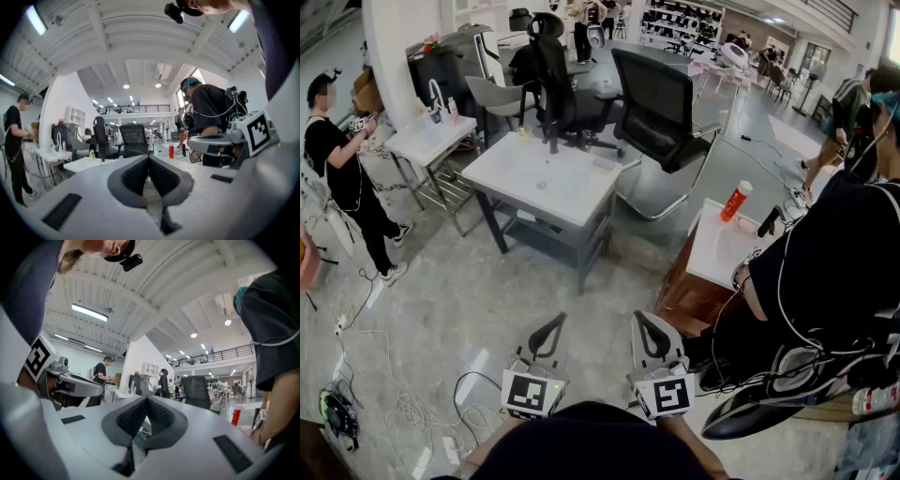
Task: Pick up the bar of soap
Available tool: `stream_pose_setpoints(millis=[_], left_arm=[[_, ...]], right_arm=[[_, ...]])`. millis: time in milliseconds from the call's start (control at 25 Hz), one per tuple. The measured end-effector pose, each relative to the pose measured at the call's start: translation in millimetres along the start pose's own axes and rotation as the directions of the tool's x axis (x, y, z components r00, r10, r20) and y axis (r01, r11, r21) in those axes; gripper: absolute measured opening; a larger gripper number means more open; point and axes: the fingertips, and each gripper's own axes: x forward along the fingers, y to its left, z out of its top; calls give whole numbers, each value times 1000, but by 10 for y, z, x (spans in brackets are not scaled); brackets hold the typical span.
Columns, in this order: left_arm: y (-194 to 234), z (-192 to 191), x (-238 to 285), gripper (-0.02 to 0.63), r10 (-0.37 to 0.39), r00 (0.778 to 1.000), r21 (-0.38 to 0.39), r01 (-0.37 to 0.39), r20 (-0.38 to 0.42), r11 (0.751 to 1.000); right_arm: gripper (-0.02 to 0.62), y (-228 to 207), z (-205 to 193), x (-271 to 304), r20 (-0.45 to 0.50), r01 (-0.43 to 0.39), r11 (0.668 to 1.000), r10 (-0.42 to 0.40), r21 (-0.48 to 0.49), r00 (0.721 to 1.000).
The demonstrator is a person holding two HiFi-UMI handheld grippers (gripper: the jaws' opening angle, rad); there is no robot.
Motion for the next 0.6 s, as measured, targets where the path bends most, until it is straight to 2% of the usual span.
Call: stream_pose_setpoints(millis=[160, 240, 400, 600], left_arm=[[97, -350, -200, 0, 51, 998, -38, -52, -32, 998], [212, -407, -252, 0, 80, 997, -21, -81, -15, 997], [267, -278, -287, 0, 116, 993, 5, -116, 36, 993], [147, -391, -201, 0, 97, 995, -29, -96, 30, 995]], right_arm=[[17, 293, -285, -129, -47, -39, 997, 43, 71, 998], [17, 291, -274, -152, -42, -35, 998, 37, 53, 998], [17, 236, -192, -179, -13, -20, 1000, 20, -9, 1000], [17, 280, -304, -155, -36, -35, 999, 35, 7, 999]])
